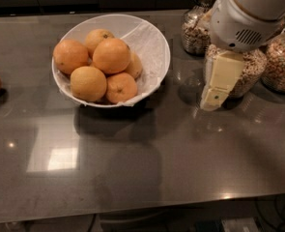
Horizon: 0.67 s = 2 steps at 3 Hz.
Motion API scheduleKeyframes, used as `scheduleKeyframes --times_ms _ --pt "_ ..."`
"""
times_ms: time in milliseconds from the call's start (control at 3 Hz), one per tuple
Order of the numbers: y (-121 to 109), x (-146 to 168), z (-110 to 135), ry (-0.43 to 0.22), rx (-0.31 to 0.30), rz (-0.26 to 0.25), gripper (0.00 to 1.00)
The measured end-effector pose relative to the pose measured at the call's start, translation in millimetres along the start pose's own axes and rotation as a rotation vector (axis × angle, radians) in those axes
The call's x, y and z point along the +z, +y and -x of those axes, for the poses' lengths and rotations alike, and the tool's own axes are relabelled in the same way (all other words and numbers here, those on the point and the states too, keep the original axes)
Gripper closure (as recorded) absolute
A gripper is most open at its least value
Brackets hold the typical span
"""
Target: Pick orange from white bowl
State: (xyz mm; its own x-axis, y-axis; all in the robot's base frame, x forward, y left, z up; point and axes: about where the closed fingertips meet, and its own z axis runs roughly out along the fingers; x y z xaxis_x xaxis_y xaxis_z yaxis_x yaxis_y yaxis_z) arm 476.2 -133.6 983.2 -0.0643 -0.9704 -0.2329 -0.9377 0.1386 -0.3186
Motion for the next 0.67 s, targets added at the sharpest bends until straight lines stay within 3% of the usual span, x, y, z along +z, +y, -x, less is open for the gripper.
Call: scheduleKeyframes --times_ms 333,667 --pt "-10.2 -6.7 34.7 -0.043 -0.080 -0.052 0.00" --pt "-10.2 -6.7 34.7 -0.043 -0.080 -0.052 0.00"
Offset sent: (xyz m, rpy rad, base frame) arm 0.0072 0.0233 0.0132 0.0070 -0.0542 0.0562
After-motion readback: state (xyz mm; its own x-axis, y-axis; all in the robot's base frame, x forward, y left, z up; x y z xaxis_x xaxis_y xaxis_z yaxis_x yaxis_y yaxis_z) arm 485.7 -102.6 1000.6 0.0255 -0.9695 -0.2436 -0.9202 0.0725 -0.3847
